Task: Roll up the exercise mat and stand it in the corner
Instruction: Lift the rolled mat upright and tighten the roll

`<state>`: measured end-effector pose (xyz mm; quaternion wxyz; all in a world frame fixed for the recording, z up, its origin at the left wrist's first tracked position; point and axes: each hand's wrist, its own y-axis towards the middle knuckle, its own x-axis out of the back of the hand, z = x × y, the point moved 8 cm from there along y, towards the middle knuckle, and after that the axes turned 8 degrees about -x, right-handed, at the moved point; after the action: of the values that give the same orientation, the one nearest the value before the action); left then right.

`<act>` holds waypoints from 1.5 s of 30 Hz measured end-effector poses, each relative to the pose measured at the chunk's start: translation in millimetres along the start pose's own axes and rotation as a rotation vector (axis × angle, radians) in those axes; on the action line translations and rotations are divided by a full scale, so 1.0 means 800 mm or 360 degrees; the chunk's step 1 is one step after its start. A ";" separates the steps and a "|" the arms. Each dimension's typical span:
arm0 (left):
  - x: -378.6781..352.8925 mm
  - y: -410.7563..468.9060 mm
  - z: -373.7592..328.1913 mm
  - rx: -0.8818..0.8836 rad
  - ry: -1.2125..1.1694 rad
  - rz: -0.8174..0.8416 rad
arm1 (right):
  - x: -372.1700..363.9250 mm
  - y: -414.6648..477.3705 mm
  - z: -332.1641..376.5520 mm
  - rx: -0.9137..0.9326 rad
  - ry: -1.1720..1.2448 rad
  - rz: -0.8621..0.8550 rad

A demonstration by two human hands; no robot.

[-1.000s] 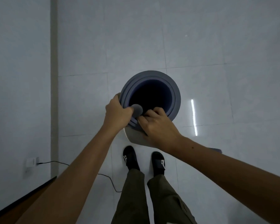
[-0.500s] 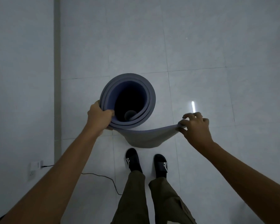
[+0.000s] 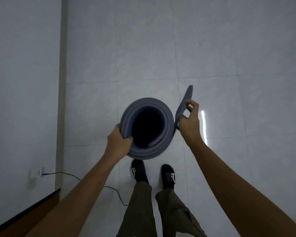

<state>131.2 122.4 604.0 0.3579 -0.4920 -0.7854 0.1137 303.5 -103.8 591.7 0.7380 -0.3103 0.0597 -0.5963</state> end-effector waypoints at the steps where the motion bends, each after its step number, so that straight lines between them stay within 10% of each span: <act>1: -0.008 -0.003 0.000 -0.0030 0.0006 0.0017 | 0.001 -0.001 -0.014 -0.0188 0.0174 0.0004; 5: -0.017 0.000 -0.005 -0.0085 0.0045 0.0045 | 0.035 0.004 -0.052 -0.0688 0.0336 -0.0031; 14: -0.005 -0.001 -0.018 -0.0196 0.0252 0.0349 | 0.018 -0.013 0.004 -0.0110 -0.0368 0.0517; 23: -0.002 -0.008 -0.028 -0.0271 0.0339 0.0492 | -0.018 -0.067 0.027 -0.0431 -0.0390 0.0764; 31: -0.019 0.005 -0.010 -0.0261 0.0480 0.0303 | -0.027 -0.070 -0.034 -0.0294 -0.0533 0.0193; 45: -0.014 0.022 -0.013 -0.0156 0.0546 0.0321 | -0.044 -0.039 0.008 -0.0125 -0.0786 0.0266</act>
<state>153.7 120.0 597.3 0.4489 -0.5971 -0.6643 0.0252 270.2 -71.8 603.5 0.7642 -0.4688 -0.0736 -0.4368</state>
